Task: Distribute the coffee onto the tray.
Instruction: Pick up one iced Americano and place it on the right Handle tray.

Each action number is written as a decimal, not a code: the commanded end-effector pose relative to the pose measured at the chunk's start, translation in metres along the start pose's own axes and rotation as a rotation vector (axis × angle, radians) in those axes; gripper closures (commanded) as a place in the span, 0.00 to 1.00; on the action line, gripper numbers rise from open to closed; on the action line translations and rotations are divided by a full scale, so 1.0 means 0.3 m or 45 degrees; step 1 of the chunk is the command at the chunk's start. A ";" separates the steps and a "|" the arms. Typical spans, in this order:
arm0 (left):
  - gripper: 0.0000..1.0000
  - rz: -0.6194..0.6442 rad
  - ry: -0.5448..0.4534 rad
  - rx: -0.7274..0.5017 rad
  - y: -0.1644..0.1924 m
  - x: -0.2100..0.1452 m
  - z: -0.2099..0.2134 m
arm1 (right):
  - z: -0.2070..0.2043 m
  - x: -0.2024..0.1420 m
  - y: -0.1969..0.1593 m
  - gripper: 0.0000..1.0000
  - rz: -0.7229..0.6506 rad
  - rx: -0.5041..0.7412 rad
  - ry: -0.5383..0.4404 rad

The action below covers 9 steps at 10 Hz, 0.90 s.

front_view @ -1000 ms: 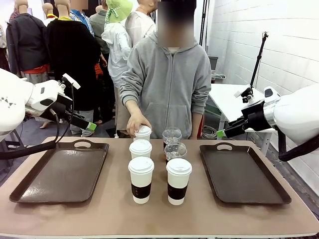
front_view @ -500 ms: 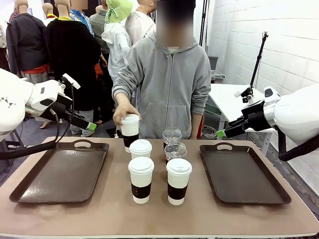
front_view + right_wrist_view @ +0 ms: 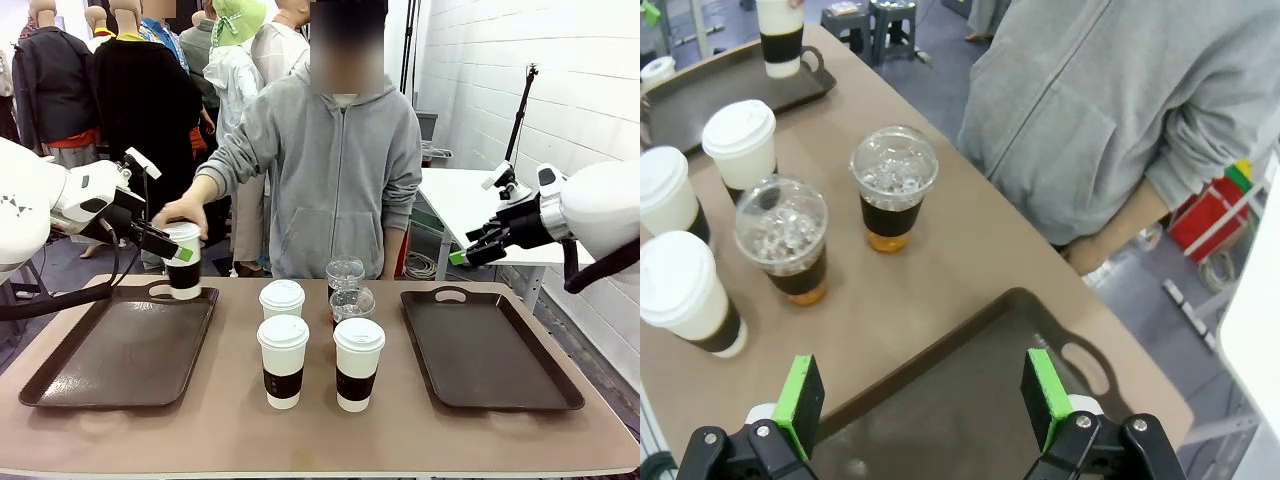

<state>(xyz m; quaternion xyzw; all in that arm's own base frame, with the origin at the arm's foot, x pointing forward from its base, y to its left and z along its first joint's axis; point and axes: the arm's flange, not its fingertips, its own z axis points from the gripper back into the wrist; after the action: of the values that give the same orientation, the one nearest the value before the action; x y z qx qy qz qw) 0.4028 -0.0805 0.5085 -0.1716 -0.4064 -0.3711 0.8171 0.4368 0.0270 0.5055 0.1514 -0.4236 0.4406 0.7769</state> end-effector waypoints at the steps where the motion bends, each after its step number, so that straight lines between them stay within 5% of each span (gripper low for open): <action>1: 0.00 0.002 0.000 -0.004 0.004 -0.004 -0.002 | -0.099 0.003 -0.100 0.00 0.106 0.091 -0.034; 6: 0.00 0.002 0.000 -0.004 0.004 -0.004 -0.002 | -0.251 0.014 -0.191 0.00 0.200 0.302 -0.022; 9: 0.00 0.002 0.000 -0.004 0.004 -0.004 -0.002 | -0.187 0.009 -0.129 0.00 0.212 0.267 -0.025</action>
<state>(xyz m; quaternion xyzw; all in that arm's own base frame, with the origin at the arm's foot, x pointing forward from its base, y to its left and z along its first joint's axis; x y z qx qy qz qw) 0.4027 -0.0806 0.5087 -0.1713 -0.4065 -0.3713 0.8171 0.5040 0.0429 0.4792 0.2048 -0.3871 0.5372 0.7209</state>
